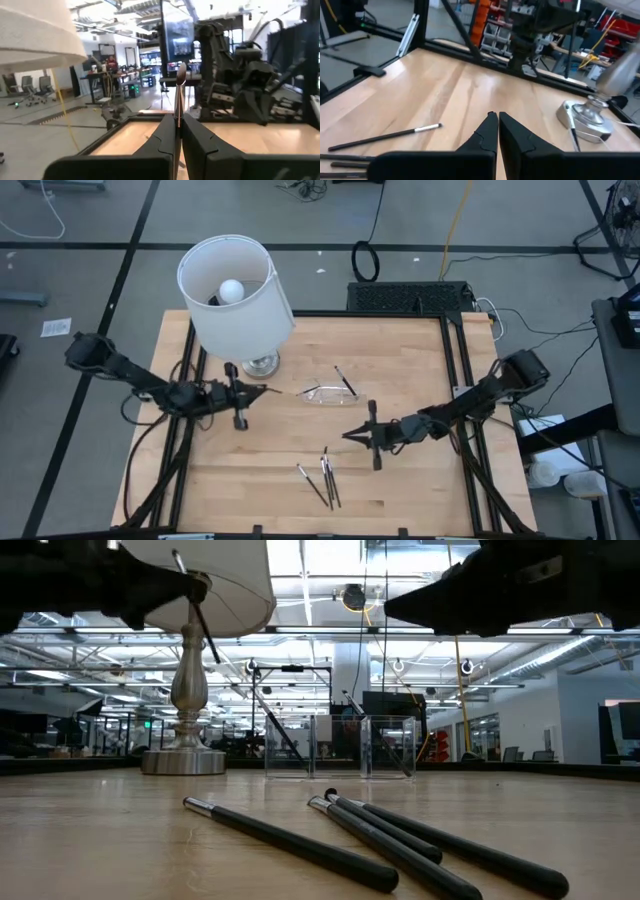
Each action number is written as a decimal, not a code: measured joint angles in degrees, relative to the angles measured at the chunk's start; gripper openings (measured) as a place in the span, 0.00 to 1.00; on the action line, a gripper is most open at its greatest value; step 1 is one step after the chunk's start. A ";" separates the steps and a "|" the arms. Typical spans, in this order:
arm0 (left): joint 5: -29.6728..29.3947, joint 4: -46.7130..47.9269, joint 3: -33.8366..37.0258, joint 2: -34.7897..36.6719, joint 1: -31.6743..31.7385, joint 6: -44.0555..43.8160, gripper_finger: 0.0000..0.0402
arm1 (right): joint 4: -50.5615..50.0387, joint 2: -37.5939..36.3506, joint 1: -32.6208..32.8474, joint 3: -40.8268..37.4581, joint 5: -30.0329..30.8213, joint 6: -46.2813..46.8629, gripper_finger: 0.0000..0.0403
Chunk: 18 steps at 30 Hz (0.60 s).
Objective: Sort items
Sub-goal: Put the eyeshadow brush into the transparent organizer
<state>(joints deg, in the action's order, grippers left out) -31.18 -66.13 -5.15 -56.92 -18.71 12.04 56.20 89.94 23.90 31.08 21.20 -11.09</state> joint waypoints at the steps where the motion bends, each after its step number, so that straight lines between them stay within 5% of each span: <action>1: 1.61 -1.38 -0.38 -1.41 1.88 -0.37 0.03 | 1.02 -0.02 -0.29 -0.67 0.01 0.16 0.00; 9: 17.18 -12.92 -0.54 -10.89 14.83 -2.90 0.03 | 6.35 0.05 -1.55 -3.89 -0.21 -0.14 0.00; 18: 35.55 -14.01 -9.14 -21.72 23.79 -4.95 0.03 | 7.83 0.04 -3.83 -3.89 -0.25 -1.56 0.00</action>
<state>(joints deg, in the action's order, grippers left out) 4.37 -80.15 -14.29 -78.65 5.08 7.09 64.03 89.97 20.08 27.19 20.95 -12.64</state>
